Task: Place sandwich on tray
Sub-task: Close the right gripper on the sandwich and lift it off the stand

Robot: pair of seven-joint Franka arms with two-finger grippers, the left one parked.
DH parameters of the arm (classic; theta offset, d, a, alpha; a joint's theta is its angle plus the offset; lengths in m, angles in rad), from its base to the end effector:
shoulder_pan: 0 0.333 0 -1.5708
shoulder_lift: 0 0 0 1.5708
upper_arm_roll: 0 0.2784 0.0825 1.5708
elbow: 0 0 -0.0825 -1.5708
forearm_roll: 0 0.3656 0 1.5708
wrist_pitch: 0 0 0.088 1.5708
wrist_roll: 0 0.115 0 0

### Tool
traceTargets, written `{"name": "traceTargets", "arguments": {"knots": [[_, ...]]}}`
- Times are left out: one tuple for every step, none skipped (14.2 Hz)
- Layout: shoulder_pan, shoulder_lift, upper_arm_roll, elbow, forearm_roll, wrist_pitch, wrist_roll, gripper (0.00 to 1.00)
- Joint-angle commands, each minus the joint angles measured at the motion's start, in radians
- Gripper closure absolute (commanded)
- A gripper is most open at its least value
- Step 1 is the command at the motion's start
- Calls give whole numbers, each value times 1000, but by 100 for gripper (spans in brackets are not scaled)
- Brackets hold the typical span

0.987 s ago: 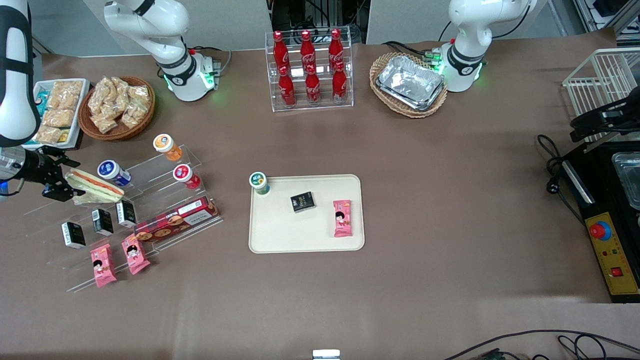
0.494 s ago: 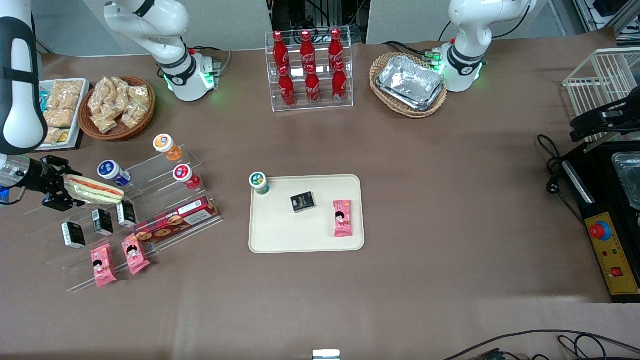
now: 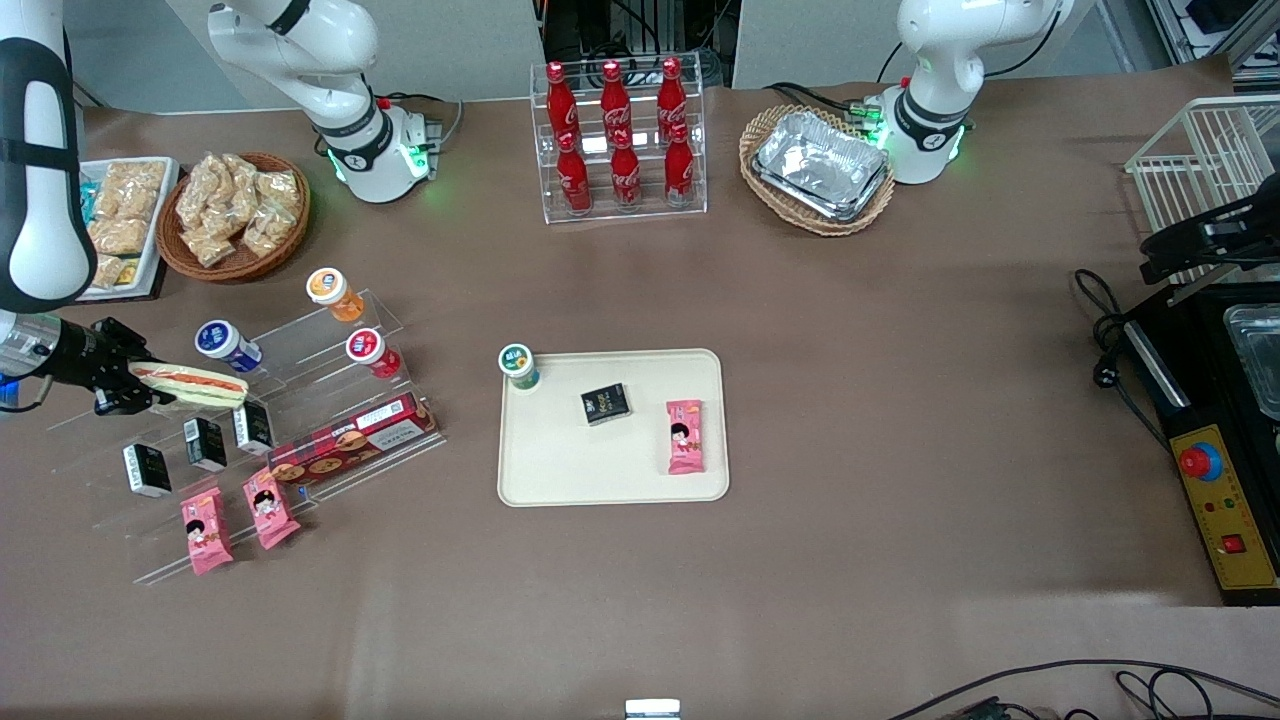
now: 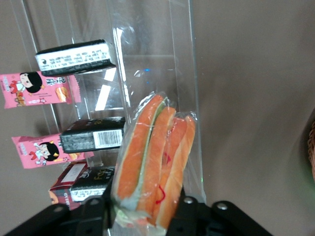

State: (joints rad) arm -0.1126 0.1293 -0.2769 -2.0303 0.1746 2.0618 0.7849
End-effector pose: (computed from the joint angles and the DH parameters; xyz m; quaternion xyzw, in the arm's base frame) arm 0.5081 -0.1956 0.3440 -0.8049 0.5889 0.0559 0.0472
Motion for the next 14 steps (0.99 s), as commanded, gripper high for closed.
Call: {"name": "traceTargets", "arguments": {"knots": [[-4,-4,1,36,23,6,-6,63],[-4,-4,1,59,22,3,-7,63],[-4,-4,1,83,20,-2,-10,63],[-4,-4,1,113,17,-5,-12,63],[-4,-5,1,136,16,-6,-16,63],[-4,-8,1,154,17,-6,-24,63],[-4,-11,1,174,17,-5,-29,63],[-1,-13,1,203,14,-6,-30,62],[7,-19,2,225,10,-6,-30,62],[11,-25,8,249,9,-8,-33,62],[19,-34,15,263,9,-14,-50,61],[39,-48,18,269,9,-29,-90,61],[59,-57,19,277,9,-40,-136,61],[74,-59,19,301,12,-52,-144,62]]}}
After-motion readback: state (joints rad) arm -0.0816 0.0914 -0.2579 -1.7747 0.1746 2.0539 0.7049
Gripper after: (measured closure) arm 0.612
